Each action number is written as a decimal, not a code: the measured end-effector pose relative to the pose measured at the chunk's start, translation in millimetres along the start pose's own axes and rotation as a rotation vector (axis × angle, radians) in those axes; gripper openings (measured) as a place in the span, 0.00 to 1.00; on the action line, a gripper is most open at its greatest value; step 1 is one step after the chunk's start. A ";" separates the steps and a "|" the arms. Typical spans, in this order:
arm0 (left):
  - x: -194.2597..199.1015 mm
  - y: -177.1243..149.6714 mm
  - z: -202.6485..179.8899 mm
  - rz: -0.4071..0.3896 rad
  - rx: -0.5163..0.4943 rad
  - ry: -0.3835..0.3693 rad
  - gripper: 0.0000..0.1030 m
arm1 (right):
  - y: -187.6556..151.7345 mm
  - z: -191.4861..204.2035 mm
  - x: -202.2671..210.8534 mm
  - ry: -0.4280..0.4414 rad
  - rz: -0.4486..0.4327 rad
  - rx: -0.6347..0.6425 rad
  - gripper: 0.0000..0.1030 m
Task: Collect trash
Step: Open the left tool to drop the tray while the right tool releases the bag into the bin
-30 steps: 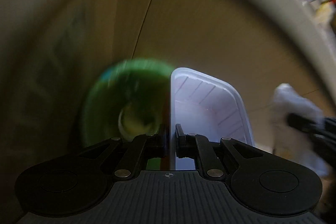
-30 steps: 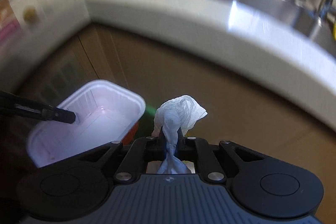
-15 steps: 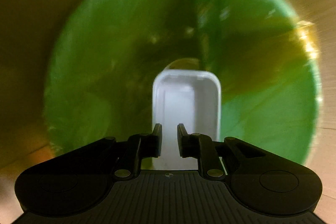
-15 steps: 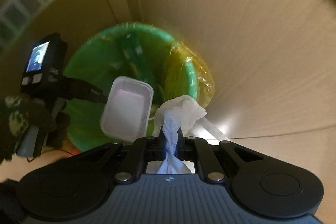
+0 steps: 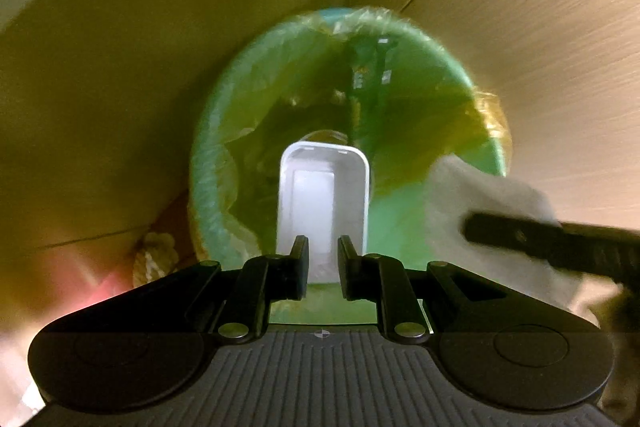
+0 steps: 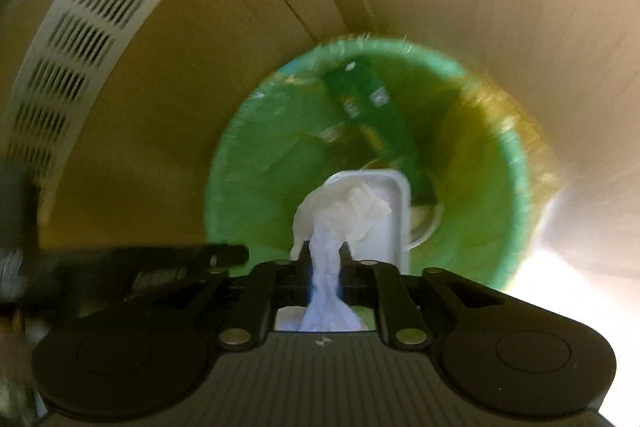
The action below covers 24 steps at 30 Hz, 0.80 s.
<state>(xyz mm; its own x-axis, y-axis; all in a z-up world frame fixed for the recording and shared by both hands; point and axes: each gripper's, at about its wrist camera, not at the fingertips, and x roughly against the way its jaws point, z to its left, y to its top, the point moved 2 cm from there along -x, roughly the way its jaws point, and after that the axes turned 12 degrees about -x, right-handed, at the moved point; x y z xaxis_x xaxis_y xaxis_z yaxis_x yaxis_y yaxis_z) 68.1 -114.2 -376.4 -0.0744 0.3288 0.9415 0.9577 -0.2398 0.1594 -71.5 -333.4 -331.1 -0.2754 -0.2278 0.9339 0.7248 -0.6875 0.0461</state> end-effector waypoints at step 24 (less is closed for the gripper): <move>174.5 65.6 -62.6 -0.310 -0.266 -0.148 0.17 | 35.5 70.8 127.7 -0.132 -0.311 0.162 0.48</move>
<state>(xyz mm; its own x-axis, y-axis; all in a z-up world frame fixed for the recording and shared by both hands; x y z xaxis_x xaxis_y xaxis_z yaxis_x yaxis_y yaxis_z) 100.5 -129.7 -183.1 -0.2881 0.5454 0.7871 0.7896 -0.3297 0.5176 -36.2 -338.2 -185.1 -0.4221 0.0735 0.9036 0.7127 -0.5891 0.3809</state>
